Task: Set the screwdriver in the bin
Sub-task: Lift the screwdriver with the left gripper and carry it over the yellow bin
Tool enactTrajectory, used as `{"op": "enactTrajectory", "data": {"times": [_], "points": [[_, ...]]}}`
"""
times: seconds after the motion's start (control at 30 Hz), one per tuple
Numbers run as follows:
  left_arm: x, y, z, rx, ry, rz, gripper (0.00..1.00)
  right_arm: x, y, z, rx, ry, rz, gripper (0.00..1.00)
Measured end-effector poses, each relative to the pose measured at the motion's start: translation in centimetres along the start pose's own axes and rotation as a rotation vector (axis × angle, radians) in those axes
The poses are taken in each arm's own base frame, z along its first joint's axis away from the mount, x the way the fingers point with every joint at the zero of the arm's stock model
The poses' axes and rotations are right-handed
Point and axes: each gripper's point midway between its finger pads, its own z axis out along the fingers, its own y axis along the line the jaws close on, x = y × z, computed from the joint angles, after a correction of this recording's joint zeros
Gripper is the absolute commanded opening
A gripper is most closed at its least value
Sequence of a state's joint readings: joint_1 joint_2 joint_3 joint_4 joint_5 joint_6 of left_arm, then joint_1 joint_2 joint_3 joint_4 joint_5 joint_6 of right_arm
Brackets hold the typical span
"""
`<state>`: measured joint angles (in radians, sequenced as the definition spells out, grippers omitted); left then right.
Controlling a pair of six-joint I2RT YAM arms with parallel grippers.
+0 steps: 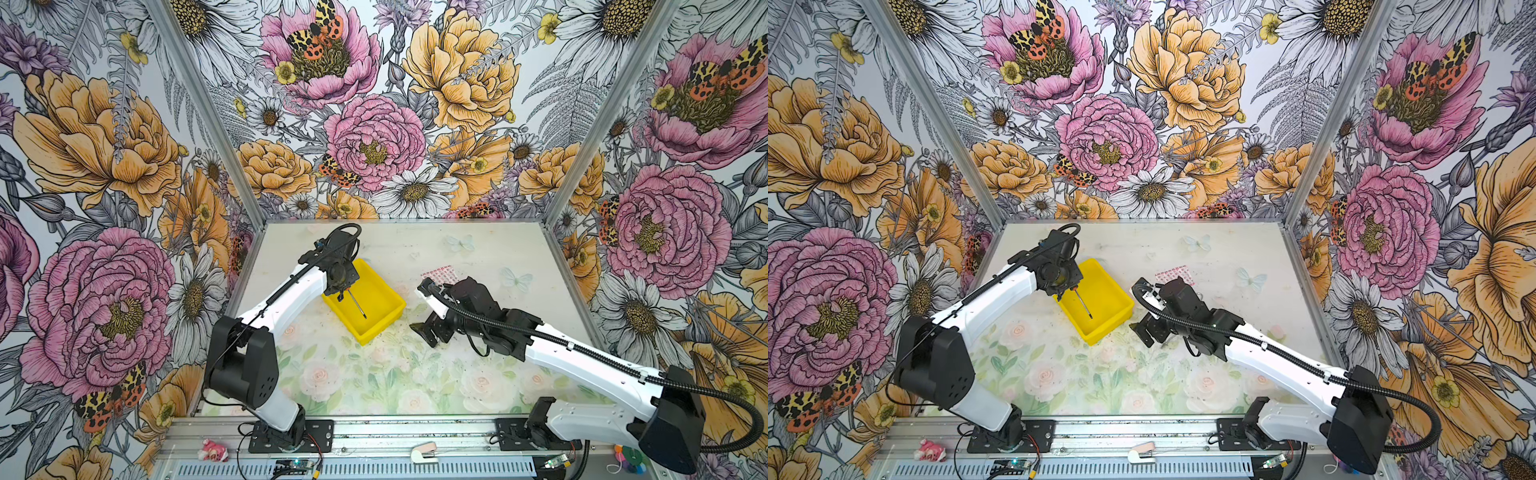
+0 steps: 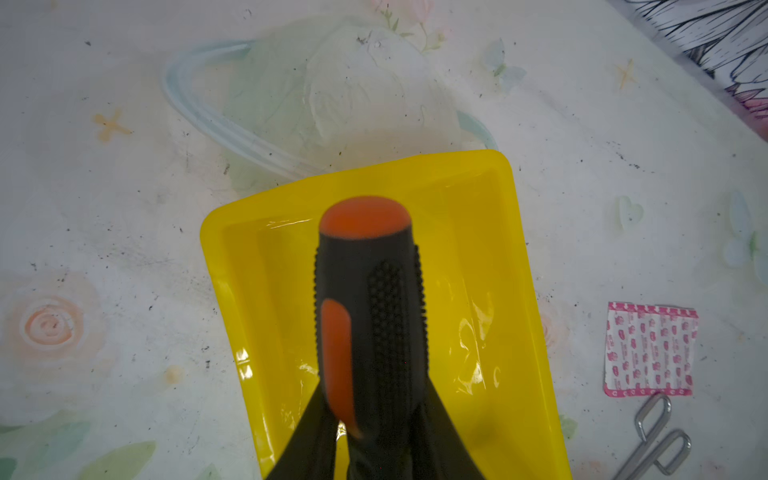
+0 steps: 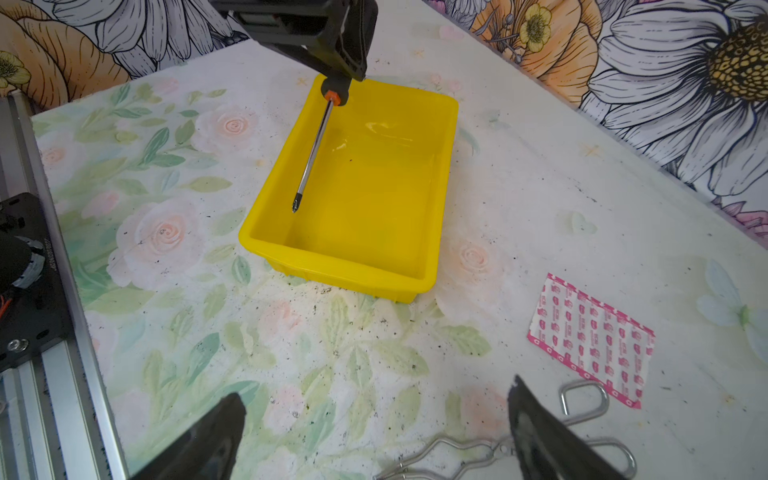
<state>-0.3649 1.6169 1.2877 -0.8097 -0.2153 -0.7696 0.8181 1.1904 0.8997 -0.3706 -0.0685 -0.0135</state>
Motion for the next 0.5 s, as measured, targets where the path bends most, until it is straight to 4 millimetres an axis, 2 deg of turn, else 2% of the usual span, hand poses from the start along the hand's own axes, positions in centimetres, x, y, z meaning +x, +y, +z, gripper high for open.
{"op": "enactTrajectory", "data": {"times": [0.23,0.43,0.5], "points": [[1.1,-1.3,4.7,-0.014,0.071,0.001,0.00,0.1,-1.1,-0.1,0.023,0.000,0.044,0.99],[1.8,-1.6,7.2,-0.026,0.097,-0.009,0.00,0.2,-2.1,-0.1,0.040,0.001,0.069,0.99],[1.6,-2.1,7.4,-0.011,0.090,-0.018,0.00,0.2,-2.3,-0.2,0.044,0.001,0.073,0.99]]}}
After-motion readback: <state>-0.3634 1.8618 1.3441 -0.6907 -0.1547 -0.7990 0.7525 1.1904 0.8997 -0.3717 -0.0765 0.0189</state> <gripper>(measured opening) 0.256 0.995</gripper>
